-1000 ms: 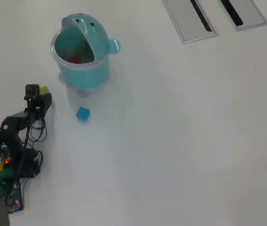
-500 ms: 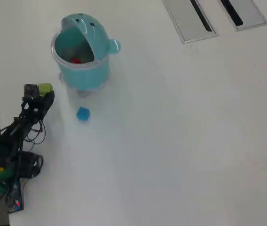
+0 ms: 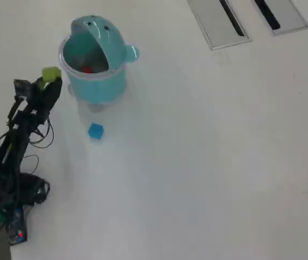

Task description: Grasp RGB lego blocks and put them in the bin one by one.

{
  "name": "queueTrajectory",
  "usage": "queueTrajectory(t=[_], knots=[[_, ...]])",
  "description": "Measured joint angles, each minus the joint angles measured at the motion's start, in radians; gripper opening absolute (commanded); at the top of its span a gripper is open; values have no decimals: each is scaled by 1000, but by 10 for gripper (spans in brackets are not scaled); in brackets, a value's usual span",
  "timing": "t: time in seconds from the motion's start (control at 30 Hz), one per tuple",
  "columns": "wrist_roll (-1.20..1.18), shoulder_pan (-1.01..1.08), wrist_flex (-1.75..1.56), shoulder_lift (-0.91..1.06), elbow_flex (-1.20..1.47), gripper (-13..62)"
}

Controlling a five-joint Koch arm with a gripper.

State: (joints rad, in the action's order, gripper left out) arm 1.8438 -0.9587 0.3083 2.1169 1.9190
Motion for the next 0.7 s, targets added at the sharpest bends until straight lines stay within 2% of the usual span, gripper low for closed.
queueTrajectory(t=[0.43,0.53,0.57,0.6,0.63,0.7], knots=[[18,0,-124,-331,-311,101],[18,-8,-124,-448,-397,101],[18,-9,-124,-545,-489,101],[18,-9,-124,-545,-489,103],[20,-14,-132,-650,-624,104],[21,-17,-138,-704,-640,105]])
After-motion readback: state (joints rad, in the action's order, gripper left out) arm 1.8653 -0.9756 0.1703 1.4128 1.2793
